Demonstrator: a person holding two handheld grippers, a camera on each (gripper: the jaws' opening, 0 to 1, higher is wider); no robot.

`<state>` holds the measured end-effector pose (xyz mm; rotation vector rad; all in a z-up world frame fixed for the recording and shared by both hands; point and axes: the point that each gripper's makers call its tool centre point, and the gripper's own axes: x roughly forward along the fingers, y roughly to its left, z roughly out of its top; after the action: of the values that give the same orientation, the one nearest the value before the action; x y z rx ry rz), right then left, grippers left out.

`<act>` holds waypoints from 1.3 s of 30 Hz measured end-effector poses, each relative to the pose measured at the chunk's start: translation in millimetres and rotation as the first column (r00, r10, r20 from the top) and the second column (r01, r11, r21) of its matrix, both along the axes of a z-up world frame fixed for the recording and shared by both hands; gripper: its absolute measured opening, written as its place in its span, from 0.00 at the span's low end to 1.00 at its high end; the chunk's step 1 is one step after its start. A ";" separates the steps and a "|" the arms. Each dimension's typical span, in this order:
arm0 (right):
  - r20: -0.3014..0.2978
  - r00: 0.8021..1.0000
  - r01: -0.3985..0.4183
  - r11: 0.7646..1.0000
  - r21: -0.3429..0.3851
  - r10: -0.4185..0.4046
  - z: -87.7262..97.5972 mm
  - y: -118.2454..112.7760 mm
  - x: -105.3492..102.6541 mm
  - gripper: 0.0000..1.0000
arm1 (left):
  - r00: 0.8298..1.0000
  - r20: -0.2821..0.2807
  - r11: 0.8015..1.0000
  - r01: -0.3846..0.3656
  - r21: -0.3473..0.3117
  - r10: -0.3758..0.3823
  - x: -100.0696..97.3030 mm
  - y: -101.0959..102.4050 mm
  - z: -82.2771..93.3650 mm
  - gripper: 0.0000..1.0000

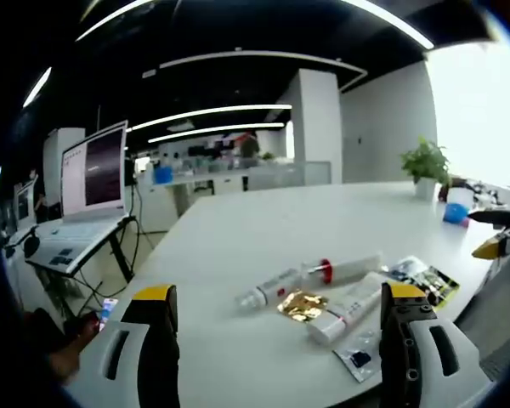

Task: Arrange the skincare products in the storage area until every visible bottle or jar stands upright without overlapping.

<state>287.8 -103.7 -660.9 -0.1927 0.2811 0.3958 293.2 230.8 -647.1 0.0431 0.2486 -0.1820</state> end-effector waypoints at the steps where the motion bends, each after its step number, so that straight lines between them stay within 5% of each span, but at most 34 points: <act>1: -0.004 1.000 0.004 1.000 -0.002 -0.004 -0.5 -0.5 -0.1 0.99 | 1.000 -0.002 1.000 0.000 -0.002 0.000 0.1 0.3 -0.3 0.97; 39: -0.022 1.000 -0.004 1.000 -0.013 0.004 -4.2 -0.1 -0.4 0.99 | 0.999 -0.046 1.000 0.016 0.023 -0.015 0.7 -0.9 -8.3 0.97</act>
<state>287.4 -103.9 -665.0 -0.2020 0.3052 0.4001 293.9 229.9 -655.4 0.0639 0.2960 -0.1957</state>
